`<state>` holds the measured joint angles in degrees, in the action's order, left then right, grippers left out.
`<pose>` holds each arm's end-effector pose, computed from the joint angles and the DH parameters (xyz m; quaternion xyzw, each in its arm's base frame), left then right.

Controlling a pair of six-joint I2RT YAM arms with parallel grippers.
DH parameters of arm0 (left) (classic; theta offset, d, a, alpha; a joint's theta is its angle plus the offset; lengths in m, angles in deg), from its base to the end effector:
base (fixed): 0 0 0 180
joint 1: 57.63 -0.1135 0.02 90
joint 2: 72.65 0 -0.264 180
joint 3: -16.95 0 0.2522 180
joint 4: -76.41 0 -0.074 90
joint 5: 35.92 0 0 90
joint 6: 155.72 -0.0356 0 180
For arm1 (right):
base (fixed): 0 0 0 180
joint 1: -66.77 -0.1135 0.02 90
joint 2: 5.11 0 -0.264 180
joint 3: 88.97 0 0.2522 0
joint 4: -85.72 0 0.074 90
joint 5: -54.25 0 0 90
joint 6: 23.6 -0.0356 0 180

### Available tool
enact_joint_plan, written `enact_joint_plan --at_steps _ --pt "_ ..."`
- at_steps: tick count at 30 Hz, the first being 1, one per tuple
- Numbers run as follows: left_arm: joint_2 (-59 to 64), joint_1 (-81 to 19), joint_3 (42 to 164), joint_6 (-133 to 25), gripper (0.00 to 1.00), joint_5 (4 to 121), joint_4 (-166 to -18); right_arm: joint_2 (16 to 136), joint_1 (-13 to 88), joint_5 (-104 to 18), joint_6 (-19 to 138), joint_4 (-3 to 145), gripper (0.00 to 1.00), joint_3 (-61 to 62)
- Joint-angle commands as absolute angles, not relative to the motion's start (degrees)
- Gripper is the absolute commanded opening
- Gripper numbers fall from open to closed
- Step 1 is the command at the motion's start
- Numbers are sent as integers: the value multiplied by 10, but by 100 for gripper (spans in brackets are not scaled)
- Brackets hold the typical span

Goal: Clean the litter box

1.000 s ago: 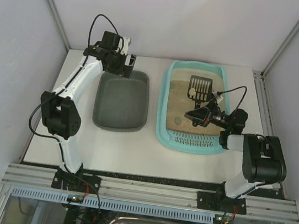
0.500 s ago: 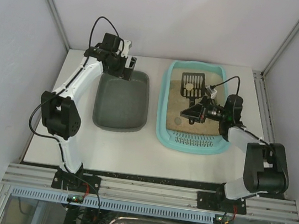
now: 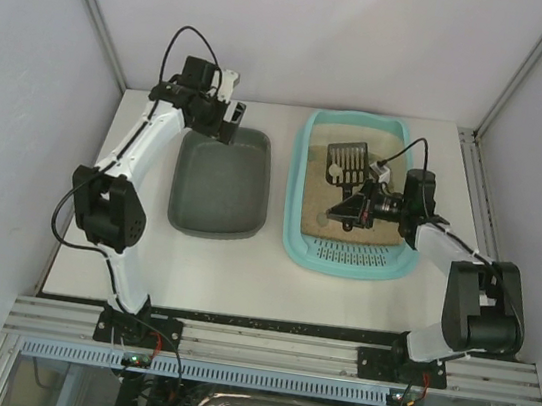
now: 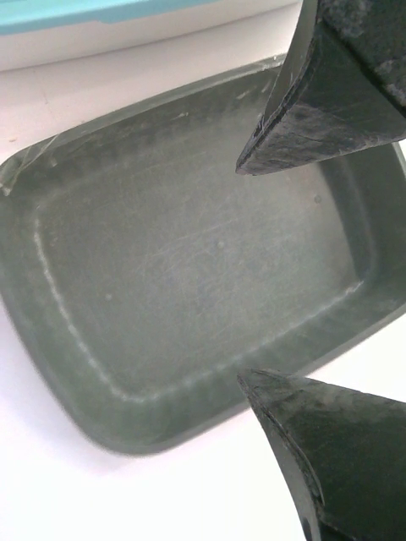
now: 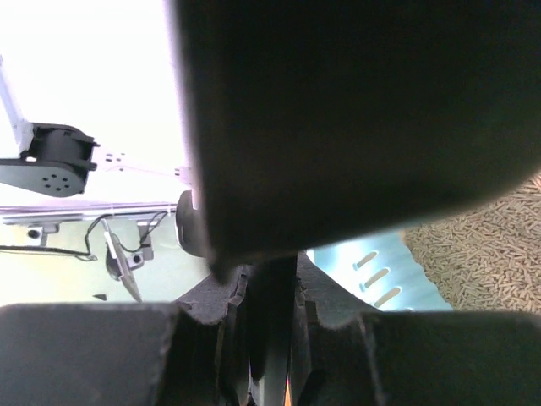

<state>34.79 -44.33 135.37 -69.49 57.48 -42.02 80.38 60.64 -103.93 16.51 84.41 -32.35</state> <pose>0.4046 -0.0978 0.3288 0.1496 0.9291 -0.0558 0.3335 0.2903 0.0644 0.2111 0.0082 0.7703 0.6229 0.1364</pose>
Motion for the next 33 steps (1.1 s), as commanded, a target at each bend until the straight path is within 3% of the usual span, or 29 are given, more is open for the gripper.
enact_joint_plan --at_steps 1,8,14,20,29,33 --pt "311 -479 1436 -778 100 589 -417 793 572 -1000 272 694 0 -234" --pt "321 -538 1478 -767 100 622 -389 823 485 -892 326 533 0 -44" --pt "331 -613 1466 -701 100 717 -391 947 384 -759 413 326 0 171" --pt "324 -652 1429 -679 100 720 -427 1111 262 -513 539 117 0 409" --pt "319 -669 1407 -612 100 712 -470 1169 155 -166 559 70 0 443" --pt "315 -669 1377 -598 100 713 -502 1192 122 -78 573 73 0 451"
